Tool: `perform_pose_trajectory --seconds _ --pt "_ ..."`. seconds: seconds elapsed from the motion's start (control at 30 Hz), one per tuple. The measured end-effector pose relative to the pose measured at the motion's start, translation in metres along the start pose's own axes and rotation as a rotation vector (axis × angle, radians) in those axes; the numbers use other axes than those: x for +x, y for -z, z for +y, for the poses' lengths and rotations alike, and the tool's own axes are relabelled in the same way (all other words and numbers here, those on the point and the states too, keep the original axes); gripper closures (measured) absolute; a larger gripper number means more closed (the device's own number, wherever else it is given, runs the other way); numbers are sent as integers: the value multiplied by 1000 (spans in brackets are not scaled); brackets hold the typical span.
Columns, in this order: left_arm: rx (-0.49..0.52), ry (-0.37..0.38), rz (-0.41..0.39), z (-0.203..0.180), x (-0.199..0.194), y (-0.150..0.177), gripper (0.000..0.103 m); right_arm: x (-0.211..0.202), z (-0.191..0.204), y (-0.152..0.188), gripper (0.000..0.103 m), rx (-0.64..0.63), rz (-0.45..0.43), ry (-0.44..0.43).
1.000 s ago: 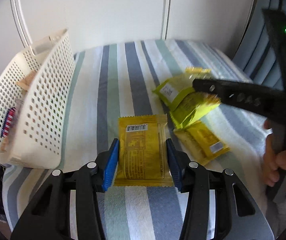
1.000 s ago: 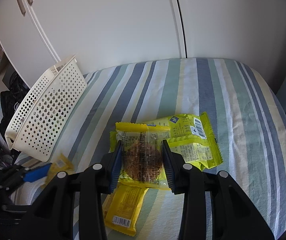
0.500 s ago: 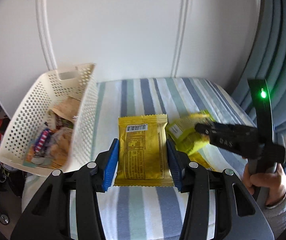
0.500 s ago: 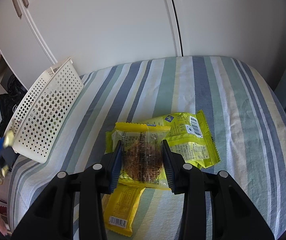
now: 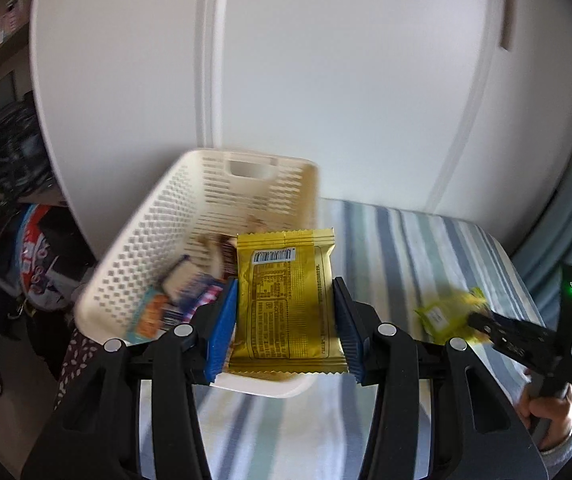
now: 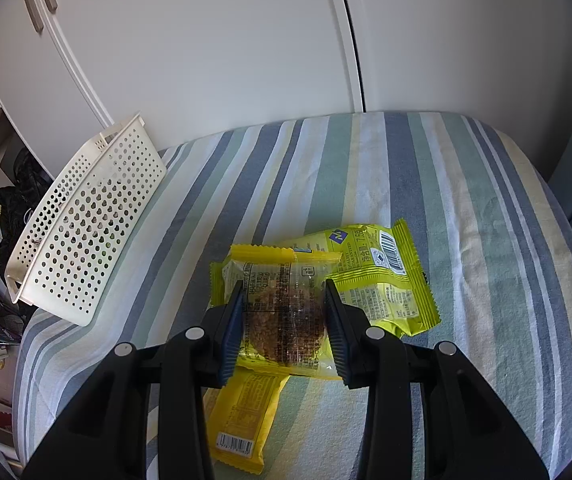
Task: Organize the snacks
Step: 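Carry the yellow snack bar with the left gripper and drop it into the basket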
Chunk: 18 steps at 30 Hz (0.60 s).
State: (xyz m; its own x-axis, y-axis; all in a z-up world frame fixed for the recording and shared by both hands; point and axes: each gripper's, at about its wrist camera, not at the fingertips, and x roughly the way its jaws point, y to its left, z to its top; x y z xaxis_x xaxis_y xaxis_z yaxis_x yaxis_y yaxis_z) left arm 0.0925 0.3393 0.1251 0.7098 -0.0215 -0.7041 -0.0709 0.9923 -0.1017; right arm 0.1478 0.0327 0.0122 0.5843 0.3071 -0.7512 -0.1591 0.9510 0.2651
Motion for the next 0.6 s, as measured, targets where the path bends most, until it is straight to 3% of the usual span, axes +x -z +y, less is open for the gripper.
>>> perform_pose_trajectory --seconds 0.33,0.4,0.43,0.47,0.6 --pt "-61 -74 6 45 14 -9 55 1 0 0 65 -1 -1 1" --pt "-74 -85 20 52 19 -9 42 1 0 1 65 -2 -1 1" --pt "-86 -87 27 56 19 -8 18 0 1 1 65 -2 -1 1" --pt "-100 -92 23 59 19 -7 7 0 1 1 65 -2 0 1" --pt "-156 -100 4 73 18 -1 6 0 1 1 65 -1 -2 2"
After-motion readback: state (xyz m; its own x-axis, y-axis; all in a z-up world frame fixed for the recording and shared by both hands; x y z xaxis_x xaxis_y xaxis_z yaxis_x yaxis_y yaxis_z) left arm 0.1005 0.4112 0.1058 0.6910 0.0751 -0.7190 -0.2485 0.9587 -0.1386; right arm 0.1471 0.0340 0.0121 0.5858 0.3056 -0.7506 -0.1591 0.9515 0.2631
